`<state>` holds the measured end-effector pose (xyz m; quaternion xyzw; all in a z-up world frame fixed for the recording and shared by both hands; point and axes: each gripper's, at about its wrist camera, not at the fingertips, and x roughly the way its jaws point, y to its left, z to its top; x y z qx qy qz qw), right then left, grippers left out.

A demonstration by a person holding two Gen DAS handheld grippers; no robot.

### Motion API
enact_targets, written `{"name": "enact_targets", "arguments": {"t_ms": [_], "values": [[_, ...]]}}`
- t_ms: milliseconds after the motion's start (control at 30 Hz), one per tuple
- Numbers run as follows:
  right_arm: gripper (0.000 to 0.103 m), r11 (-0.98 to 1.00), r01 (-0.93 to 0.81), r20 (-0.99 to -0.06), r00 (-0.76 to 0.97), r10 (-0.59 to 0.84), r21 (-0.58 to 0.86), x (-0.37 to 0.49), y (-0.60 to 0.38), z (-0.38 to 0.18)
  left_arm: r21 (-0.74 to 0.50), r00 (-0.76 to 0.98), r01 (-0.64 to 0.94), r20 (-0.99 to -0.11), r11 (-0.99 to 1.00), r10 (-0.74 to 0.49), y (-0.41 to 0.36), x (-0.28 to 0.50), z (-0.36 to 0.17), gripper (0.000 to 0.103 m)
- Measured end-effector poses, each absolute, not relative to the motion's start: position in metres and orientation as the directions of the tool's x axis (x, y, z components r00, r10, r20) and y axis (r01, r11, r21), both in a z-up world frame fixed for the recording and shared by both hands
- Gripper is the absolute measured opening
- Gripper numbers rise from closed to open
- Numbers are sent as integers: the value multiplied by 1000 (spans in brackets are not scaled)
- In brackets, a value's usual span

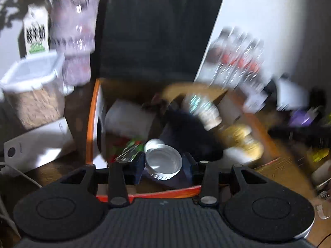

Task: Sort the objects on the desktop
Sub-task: 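Carry the cap and cube into the box and open both tools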

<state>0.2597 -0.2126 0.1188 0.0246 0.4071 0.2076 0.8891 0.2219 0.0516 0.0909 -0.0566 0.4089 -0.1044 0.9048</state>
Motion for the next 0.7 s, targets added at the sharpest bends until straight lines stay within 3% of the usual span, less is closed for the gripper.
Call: {"name": "enact_targets", "arguments": {"t_ms": [200,267,300,333,400,533,700], "values": [[24,931,-339,-808,507,301,135,311,-179,63,-179,602,125,-768,976,-218,59,245,58,42],[24,939,-331,-813,518,267,97,316,-171,54,-188,602,129,-765,974,-228,61,250,60,50],[24,942,-323,-815,520,257,90,319,-169,52,-188,603,126,-765,974,-226,61,252,62,63],[26,943,-318,-816,517,256,94,321,-167,52,-184,609,116,-764,976,-216,61,254,65,72],[31,945,-311,-825,506,253,99,324,-166,55,-174,629,116,-749,978,-208,61,258,76,73],[60,955,-293,-804,555,214,53,321,-164,77,-162,668,74,-725,984,-170,67,264,101,88],[69,954,-296,-773,598,212,33,304,-161,111,-99,673,-1,-736,995,-73,62,268,121,102]]}}
